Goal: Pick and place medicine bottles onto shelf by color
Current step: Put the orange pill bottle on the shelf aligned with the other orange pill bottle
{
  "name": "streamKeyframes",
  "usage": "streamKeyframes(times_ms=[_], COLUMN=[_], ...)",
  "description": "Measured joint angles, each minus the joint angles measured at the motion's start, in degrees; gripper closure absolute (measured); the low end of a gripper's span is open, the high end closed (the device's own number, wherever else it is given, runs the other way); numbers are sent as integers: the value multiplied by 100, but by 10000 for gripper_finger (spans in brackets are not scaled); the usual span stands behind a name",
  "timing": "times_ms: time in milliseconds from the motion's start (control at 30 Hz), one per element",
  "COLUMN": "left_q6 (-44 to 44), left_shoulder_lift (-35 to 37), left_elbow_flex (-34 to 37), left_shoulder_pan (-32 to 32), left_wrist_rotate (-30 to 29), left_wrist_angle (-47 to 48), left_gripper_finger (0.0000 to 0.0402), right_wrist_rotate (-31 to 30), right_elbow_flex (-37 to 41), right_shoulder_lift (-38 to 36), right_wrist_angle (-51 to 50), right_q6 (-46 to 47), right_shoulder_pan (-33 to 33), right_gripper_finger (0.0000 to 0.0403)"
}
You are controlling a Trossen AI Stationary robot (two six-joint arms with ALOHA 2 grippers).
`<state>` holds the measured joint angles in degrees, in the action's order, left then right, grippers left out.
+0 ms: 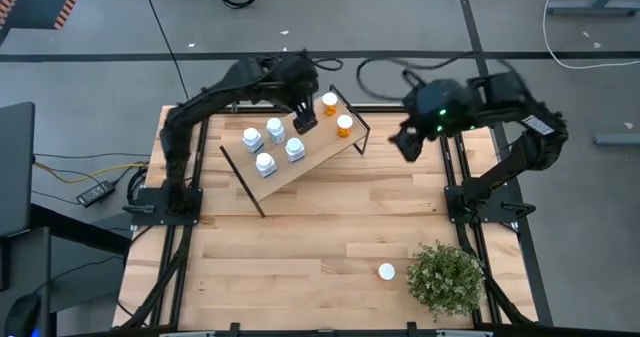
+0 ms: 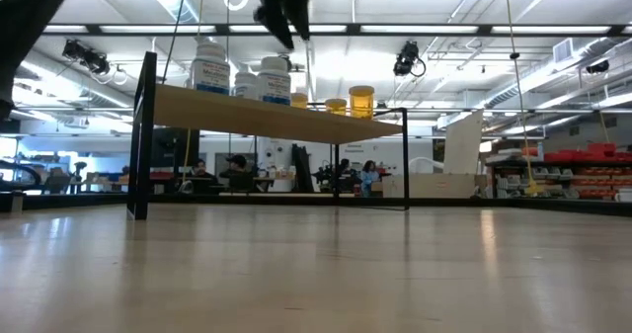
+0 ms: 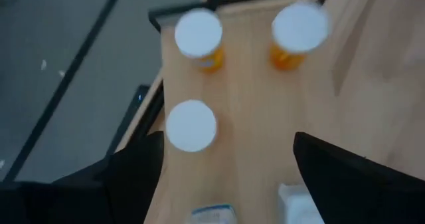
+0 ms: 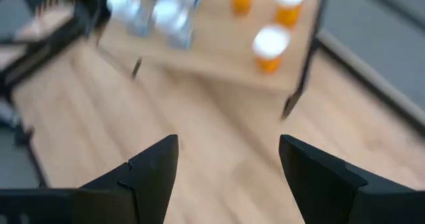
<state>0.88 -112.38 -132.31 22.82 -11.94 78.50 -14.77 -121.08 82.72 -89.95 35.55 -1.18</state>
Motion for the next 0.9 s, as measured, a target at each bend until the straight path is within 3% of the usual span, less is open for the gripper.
streamKeyframes(times_ms=[267,433,700,900], left_q6=[899,1734,3162,4303], left_shoulder_lift=[889,1164,1281,1282], left_elbow_flex=[-7,-7,-7,-7], left_shoulder_pan=[-250,-689,-1755,-2501], left_wrist_rotate=[-65,-130,-1257,-1632], left_wrist_angle=[-184,-185,-101,-85], left_gripper_finger=[79,87,101,109], right_wrist_rotate=[1031,1694,1832,1781], right_elbow_flex=[1150,1867,3007,3418], right_shoulder_lift=[-7,15,277,880], right_wrist_angle=[481,1096,2183,2861], right_q6=[-2,-122,-435,-901], right_shoulder_pan=[438,1038,2146,2574], right_gripper_finger=[134,134,129,98])
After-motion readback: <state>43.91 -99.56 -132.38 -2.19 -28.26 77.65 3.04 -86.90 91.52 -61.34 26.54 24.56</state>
